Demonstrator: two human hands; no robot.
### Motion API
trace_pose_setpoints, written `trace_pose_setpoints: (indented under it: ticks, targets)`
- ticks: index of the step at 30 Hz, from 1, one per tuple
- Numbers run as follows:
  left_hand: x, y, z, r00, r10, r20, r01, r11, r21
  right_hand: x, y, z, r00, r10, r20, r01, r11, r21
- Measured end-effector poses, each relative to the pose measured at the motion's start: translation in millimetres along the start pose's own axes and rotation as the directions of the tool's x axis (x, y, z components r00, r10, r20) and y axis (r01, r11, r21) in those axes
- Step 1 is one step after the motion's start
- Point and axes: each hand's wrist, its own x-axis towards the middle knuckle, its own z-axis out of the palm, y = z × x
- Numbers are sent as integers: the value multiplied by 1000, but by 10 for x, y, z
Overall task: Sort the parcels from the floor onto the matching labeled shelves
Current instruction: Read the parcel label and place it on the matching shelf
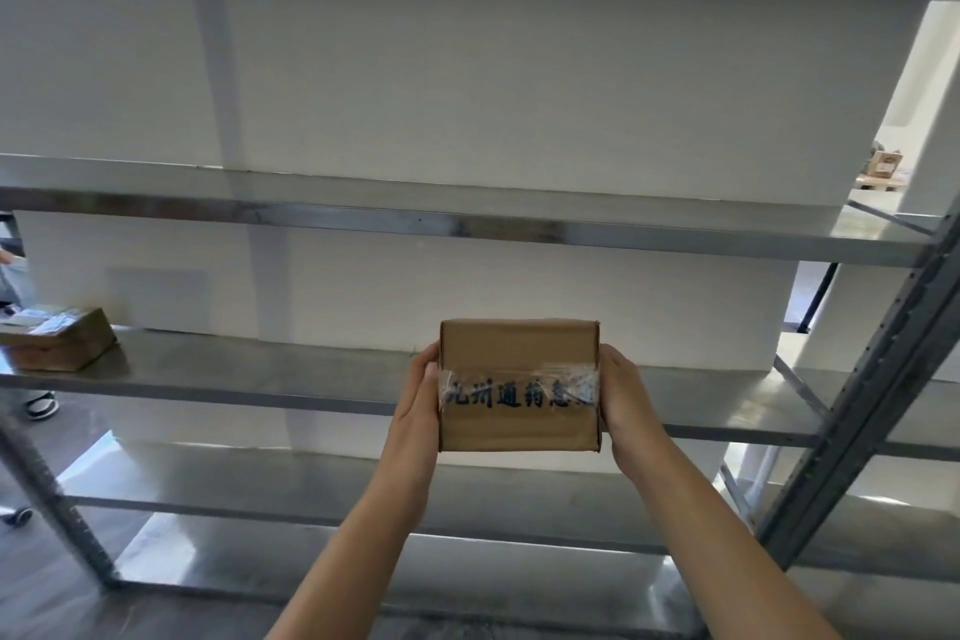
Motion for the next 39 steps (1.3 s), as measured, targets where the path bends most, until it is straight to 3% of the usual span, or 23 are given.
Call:
trace_pose_setpoints:
  ticks: [3, 7, 10, 16, 20, 26, 30, 39]
  targets:
    - [-19, 42, 13, 998, -49, 40, 54, 991, -126, 16, 33, 3, 1000, 11, -7, -11, 1000, 7]
    - [-42, 55, 55, 994, -62, 95, 70, 994, -79, 23, 18, -45, 1000, 2, -10, -2, 1000, -8]
    - [-58, 27, 69, 998, -38, 39, 41, 996, -75, 1, -35, -41, 997, -75, -26, 74, 997, -34]
    - [-21, -66, 27, 996, -63, -56, 45, 959, -281, 26, -23, -26, 969, -247, -1, 244, 956, -161]
    - [37, -77, -44, 997, -67, -50, 43, 925, -377, 53, -19, -23, 950, -311, 20, 311, 941, -135]
    - [138, -60, -110, 998, -63, -9, 51, 873, -484, 166, -49, -92, 981, -190, 50, 196, 954, -226]
    - [212, -53, -89, 997, -77, 4, 68, 848, -525, 177, -131, -160, 974, -171, 147, 182, 981, -68]
    - [422, -40, -83, 992, -118, -33, 87, 869, -487, 256, -150, -337, 979, -194, 66, 182, 971, 152]
